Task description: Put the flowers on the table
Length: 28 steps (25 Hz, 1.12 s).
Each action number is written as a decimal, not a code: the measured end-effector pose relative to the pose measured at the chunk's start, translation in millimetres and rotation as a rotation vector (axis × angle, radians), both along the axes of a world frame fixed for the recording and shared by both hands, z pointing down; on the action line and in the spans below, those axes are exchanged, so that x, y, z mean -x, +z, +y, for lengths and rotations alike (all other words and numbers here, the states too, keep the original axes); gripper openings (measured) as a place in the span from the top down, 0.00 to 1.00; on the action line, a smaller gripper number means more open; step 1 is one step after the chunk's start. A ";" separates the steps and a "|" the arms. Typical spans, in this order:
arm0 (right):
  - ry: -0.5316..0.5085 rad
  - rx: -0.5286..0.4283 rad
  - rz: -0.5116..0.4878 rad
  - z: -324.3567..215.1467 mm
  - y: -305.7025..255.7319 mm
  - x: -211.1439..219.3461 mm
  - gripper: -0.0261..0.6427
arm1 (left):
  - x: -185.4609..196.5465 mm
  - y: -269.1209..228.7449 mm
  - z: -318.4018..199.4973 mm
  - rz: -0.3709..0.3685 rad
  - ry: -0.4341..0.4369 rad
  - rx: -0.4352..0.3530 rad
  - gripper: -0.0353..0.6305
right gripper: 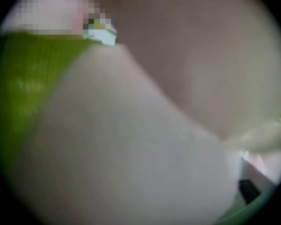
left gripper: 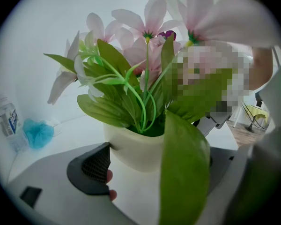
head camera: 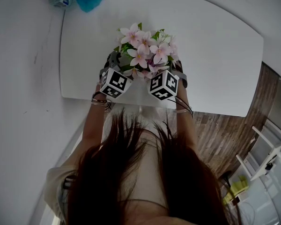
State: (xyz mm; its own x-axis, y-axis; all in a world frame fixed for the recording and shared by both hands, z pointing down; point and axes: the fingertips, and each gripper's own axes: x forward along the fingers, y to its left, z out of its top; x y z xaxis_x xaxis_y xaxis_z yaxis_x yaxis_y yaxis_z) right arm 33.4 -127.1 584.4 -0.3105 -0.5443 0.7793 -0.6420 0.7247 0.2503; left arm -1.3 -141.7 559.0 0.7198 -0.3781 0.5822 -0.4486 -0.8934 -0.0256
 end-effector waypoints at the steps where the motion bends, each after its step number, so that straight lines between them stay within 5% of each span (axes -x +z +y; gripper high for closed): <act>1: -0.001 0.002 0.001 0.0 0.8 0.0 0.40 | 0.1 0.9 -0.1 0.000 -0.001 0.002 0.30; 28: -0.015 0.041 0.010 -2.4 16.7 2.9 0.40 | 3.3 18.6 -3.1 0.007 -0.012 0.051 0.30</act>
State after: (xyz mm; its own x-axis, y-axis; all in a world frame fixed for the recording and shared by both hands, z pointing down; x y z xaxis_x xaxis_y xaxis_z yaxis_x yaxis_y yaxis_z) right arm 30.5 -129.5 601.1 -0.3105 -0.5074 0.8038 -0.6288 0.7438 0.2266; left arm -4.6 -144.9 577.6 0.7198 -0.3566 0.5956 -0.4591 -0.8881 0.0231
